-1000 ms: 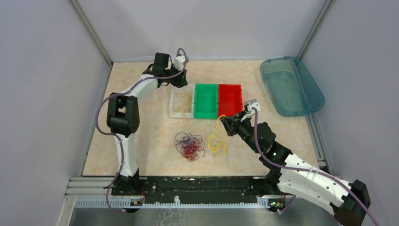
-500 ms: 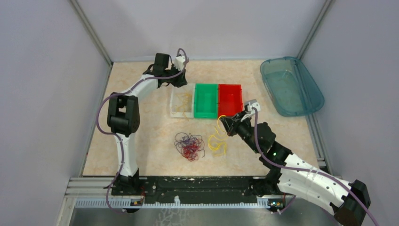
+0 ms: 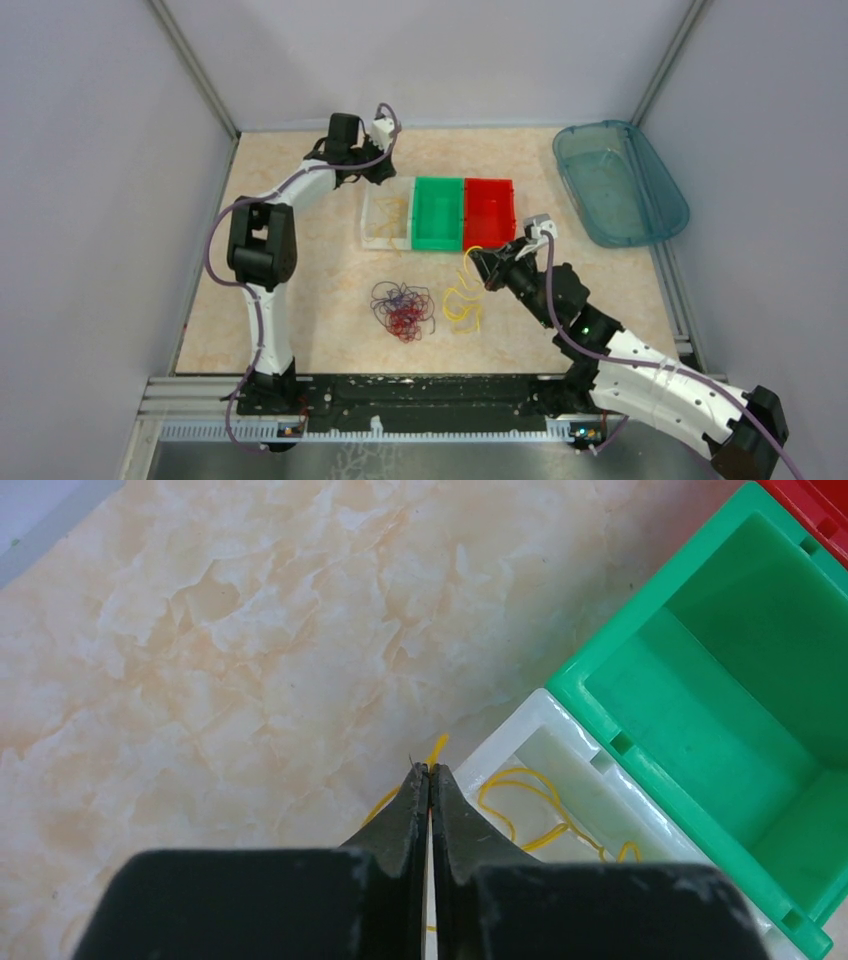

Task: Untangle the cables
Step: Place the cable in the bin.

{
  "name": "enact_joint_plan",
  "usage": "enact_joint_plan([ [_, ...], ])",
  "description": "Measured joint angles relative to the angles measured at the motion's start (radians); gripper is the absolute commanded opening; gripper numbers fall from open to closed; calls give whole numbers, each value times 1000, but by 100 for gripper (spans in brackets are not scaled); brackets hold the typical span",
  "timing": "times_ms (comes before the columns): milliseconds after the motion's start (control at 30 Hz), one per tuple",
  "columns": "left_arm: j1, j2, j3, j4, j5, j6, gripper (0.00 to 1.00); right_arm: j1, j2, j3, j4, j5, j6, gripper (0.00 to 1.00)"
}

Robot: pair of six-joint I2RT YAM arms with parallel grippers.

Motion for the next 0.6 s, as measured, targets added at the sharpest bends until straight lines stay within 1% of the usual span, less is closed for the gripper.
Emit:
enact_joint_plan([
  [133, 0, -7, -15, 14, 4, 0, 0, -4, -9, 0, 0, 2, 4, 0],
  [367, 0, -27, -43, 21, 19, 0, 0, -4, -12, -1, 0, 7, 8, 0],
  [600, 0, -121, -92, -1, 51, 0, 0, -4, -10, -1, 3, 7, 18, 0],
])
